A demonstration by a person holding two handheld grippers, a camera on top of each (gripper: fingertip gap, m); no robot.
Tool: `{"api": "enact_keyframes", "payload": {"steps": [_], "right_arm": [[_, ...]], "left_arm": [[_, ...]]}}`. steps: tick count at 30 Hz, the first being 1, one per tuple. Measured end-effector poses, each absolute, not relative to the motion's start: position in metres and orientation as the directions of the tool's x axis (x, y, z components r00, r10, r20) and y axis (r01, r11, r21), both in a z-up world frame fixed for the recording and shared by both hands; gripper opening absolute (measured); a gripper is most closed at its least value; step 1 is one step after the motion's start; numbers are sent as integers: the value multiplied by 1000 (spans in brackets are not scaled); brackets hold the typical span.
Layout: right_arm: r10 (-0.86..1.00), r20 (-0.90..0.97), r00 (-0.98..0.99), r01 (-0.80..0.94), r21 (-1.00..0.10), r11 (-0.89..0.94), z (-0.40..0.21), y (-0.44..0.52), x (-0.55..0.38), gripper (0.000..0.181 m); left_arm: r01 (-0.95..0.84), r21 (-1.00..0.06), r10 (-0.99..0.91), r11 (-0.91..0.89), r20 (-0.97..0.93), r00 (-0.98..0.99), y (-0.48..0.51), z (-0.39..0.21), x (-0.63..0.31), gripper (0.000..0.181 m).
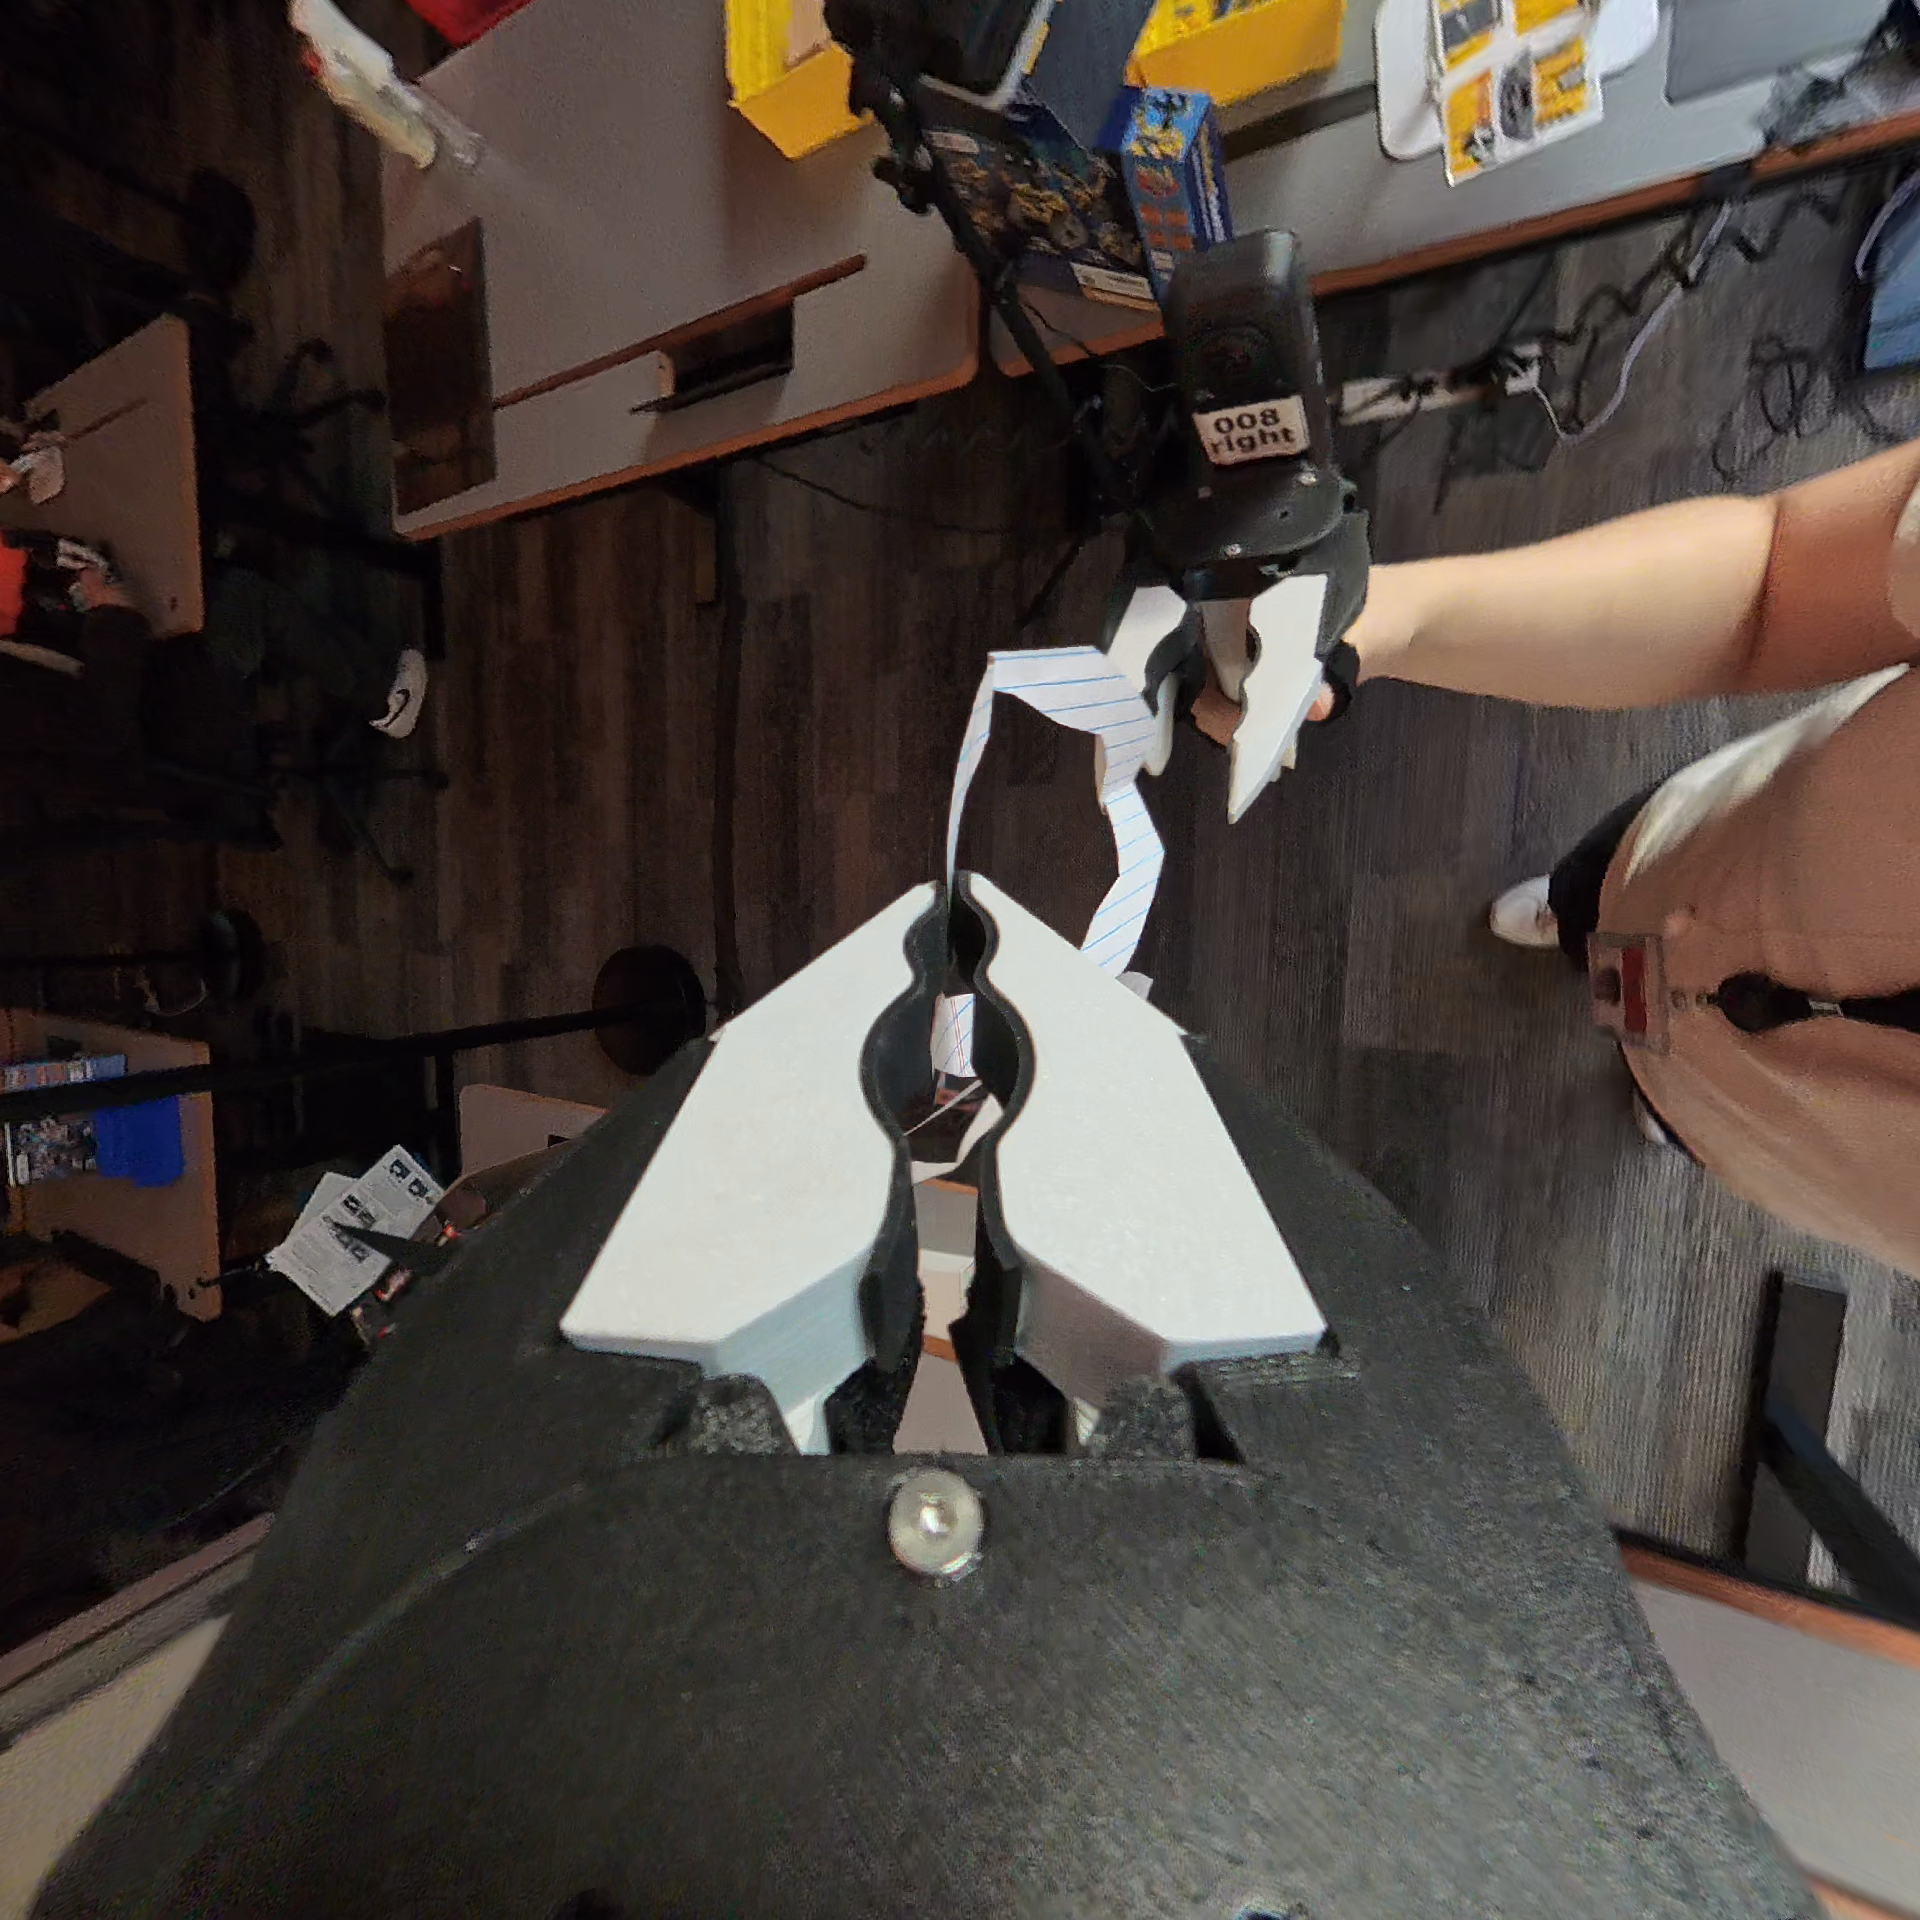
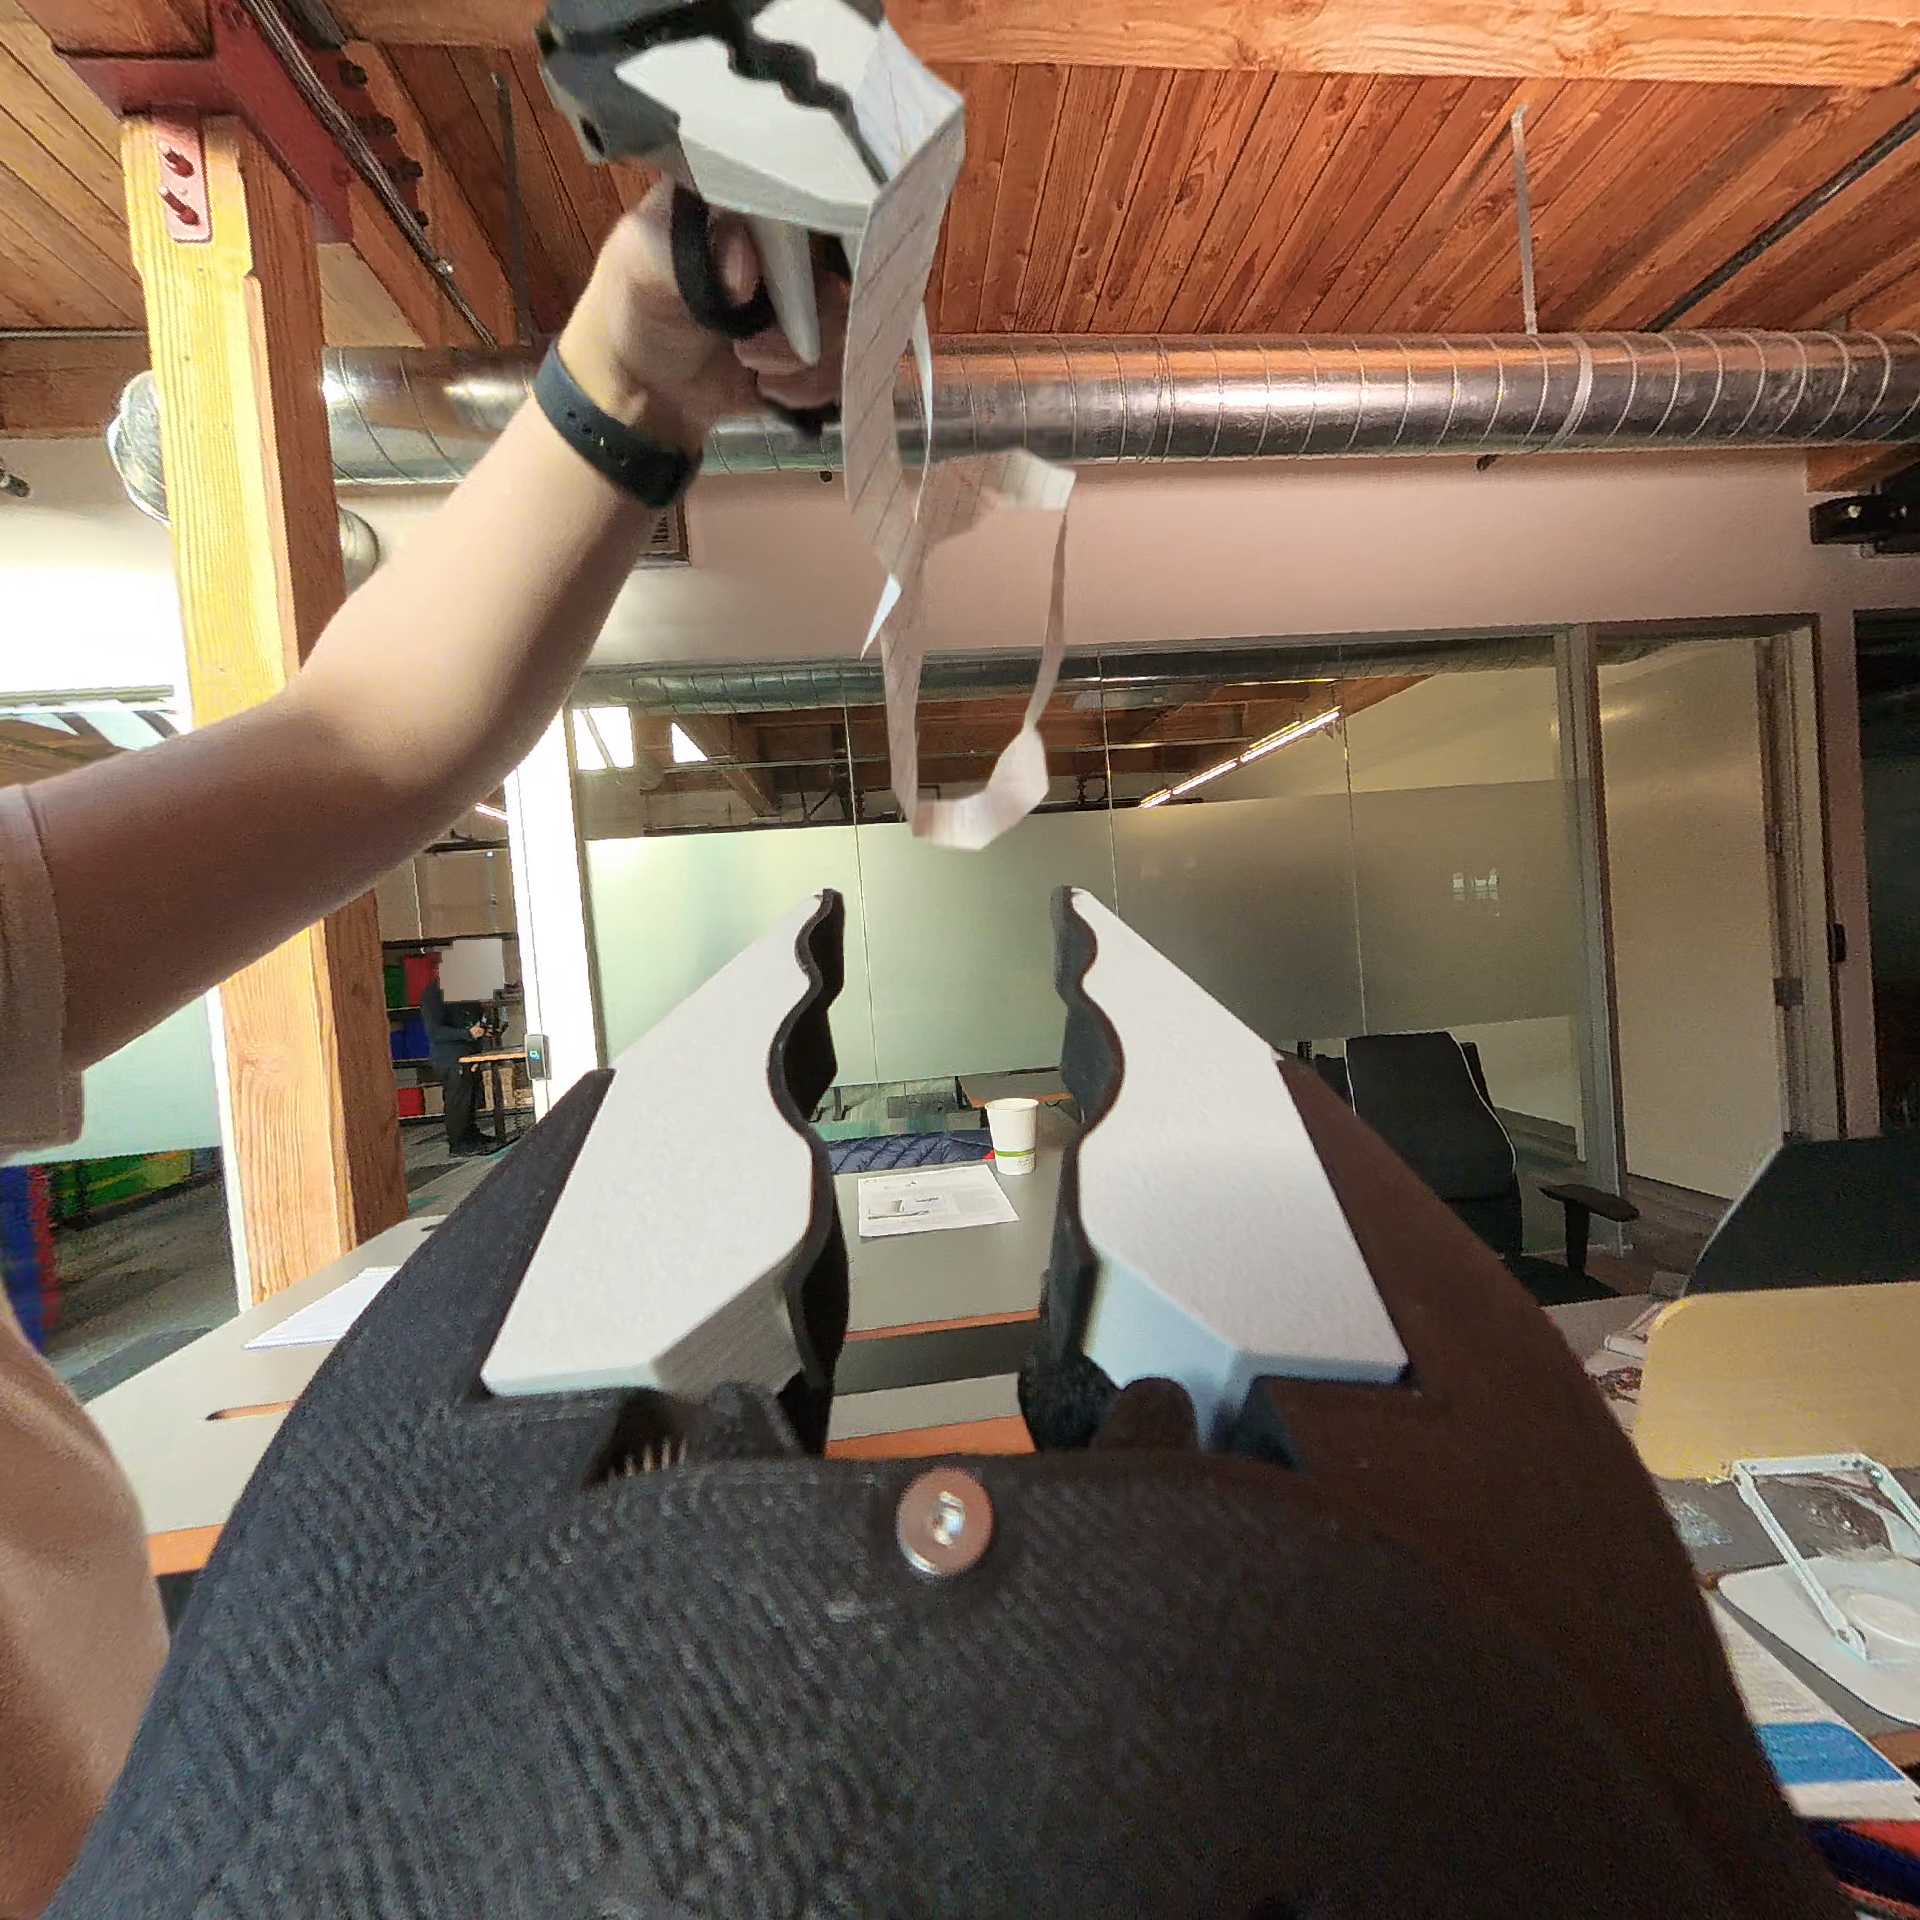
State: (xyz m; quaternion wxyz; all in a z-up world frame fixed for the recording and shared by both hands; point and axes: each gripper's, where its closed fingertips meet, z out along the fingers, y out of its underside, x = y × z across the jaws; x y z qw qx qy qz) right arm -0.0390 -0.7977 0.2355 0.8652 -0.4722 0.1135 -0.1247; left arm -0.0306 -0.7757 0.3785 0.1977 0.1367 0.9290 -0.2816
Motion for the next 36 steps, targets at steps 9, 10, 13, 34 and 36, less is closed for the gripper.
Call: {"api": "enact_keyframes", "payload": {"steps": [9,10,13,34,36], "right_arm": [[-234,66,970,111,-976,185,340,-709,18,52],[-184,102,978,127,-983,129,351,-690,15,51],[-67,333,941,331,-943,-29,379,-632,0,38],[416,171,893,437,-549,-713,388,-429,-57,0],[477,175,861,491,-524,-696,378,-415,-72,0]], "left_arm": [[20,-898,-428,440,-229,-874,-631,372,5,0],[5,-926,-469,378,-195,-862,-616,370,2,0],[7,-976,-538,216,-125,-834,-574,362,-9,0],[31,-975,-754,-221,151,-639,-414,218,-147,64],[-12,-956,-739,-292,234,-632,-418,155,-169,57]]}}
